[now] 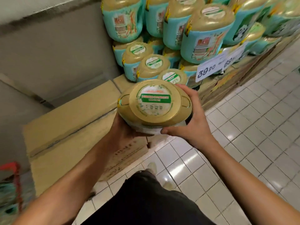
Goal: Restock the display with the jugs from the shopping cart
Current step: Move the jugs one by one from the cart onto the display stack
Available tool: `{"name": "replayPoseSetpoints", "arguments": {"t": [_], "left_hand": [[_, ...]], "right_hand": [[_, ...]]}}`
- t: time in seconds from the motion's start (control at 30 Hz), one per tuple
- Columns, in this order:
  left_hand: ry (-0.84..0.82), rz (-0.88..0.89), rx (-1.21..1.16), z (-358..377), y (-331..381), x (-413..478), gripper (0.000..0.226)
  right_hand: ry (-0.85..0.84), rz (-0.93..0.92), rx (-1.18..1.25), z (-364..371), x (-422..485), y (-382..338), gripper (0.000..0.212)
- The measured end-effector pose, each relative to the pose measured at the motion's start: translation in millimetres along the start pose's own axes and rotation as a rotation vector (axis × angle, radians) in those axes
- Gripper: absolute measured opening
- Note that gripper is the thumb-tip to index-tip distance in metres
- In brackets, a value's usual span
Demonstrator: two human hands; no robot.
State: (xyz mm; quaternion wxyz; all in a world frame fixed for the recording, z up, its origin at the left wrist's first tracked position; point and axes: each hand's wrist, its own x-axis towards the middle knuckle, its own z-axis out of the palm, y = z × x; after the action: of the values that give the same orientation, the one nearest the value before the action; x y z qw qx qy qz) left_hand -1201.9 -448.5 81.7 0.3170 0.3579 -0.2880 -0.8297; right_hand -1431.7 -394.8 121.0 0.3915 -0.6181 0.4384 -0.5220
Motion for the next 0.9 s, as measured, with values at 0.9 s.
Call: {"name": "replayPoseSetpoints", "arguments": {"t": [0.9], "left_hand": [[0.776,0.231,0.024,-50.5,209.1,230.1,0.054]], "right_hand": [[-0.086,0.010,0.024,-5.1,361.4,87.1,0.103]]}}
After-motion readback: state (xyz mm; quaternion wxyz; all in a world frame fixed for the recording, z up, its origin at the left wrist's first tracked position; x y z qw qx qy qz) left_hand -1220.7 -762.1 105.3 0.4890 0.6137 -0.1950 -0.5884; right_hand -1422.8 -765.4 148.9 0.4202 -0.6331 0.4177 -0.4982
